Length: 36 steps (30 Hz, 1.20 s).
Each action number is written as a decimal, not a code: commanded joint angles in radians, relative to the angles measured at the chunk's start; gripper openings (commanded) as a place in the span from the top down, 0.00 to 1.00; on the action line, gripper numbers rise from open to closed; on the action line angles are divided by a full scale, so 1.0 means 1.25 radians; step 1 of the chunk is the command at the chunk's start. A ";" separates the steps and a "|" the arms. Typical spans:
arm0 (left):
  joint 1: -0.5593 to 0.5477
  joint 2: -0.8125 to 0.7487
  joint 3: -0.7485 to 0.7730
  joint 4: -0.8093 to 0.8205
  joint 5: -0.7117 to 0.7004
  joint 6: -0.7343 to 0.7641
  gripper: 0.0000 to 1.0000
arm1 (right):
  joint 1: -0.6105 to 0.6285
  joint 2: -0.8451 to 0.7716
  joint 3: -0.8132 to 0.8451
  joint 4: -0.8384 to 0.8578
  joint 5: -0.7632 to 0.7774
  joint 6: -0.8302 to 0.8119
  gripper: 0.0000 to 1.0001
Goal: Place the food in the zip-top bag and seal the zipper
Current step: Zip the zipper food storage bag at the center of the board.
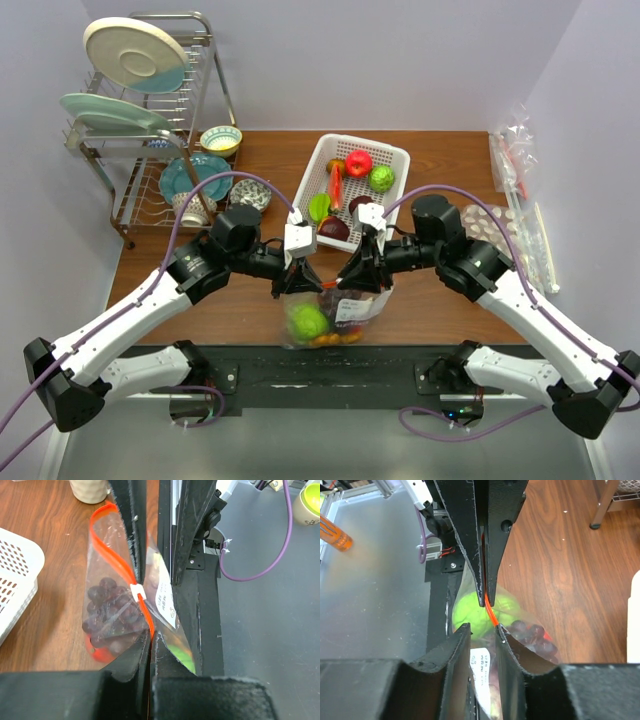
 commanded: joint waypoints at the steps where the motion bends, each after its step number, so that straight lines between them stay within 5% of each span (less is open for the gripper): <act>1: 0.001 -0.016 0.020 0.038 0.018 -0.015 1.00 | 0.000 0.011 -0.006 0.038 -0.024 -0.004 0.68; 17: 0.001 -0.024 0.038 0.026 0.022 -0.017 1.00 | 0.000 0.019 -0.050 0.031 -0.025 -0.038 0.71; 23: 0.001 -0.028 0.043 0.025 0.011 -0.017 1.00 | 0.000 0.015 -0.057 0.022 -0.030 -0.042 0.81; 27: 0.001 -0.034 0.045 0.015 -0.012 -0.015 1.00 | -0.001 0.008 -0.043 0.003 -0.014 -0.042 1.00; 36: 0.002 -0.100 0.037 -0.009 -0.313 -0.033 1.00 | -0.001 -0.034 -0.017 -0.075 0.123 -0.011 1.00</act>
